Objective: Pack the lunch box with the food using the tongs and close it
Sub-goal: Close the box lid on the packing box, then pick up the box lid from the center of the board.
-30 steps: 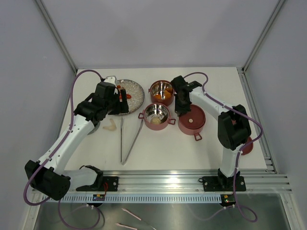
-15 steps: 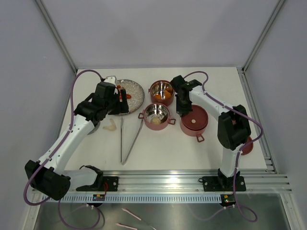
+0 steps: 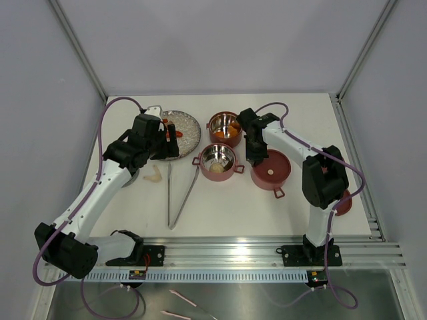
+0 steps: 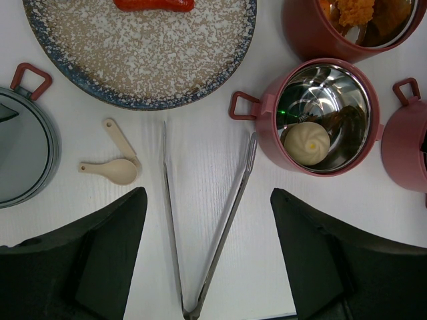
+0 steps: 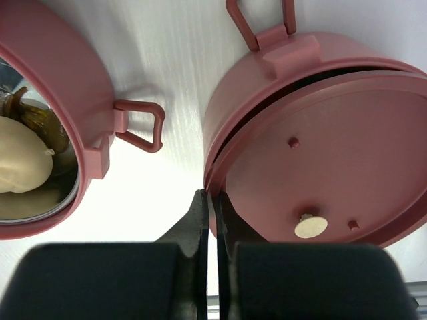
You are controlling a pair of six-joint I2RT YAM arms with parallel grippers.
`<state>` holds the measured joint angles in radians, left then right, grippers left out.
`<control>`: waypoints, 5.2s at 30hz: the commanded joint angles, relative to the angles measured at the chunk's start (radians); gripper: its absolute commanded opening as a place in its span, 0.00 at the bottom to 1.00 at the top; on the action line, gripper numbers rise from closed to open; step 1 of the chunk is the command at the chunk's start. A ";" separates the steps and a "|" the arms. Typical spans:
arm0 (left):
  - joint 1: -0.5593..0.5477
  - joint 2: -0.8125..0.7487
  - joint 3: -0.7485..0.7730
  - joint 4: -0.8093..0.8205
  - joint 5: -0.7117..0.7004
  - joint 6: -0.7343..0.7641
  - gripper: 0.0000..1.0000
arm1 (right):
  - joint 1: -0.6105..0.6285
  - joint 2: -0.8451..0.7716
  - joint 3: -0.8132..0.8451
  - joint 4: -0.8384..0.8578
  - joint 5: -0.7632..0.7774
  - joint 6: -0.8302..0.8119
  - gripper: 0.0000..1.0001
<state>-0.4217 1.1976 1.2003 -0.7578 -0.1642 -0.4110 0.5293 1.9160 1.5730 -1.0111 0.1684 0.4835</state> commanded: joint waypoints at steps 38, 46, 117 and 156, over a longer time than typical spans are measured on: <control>0.004 -0.039 -0.025 0.022 -0.021 -0.003 0.78 | -0.163 -0.161 -0.283 0.252 -0.021 0.010 0.00; 0.004 -0.039 -0.018 0.018 -0.021 -0.003 0.78 | -0.160 -0.239 -0.257 0.209 -0.001 0.009 0.00; 0.004 0.007 -0.033 0.049 0.014 0.026 0.78 | -0.697 -0.335 -0.328 0.259 0.028 -0.032 0.48; 0.046 0.306 0.068 0.137 0.150 -0.055 0.68 | -0.478 -0.232 0.004 0.174 -0.024 -0.106 0.00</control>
<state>-0.3939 1.5040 1.2243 -0.6750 -0.0639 -0.4427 -0.0586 1.7603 1.5017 -0.7830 0.1238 0.3683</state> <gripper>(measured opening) 0.685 0.025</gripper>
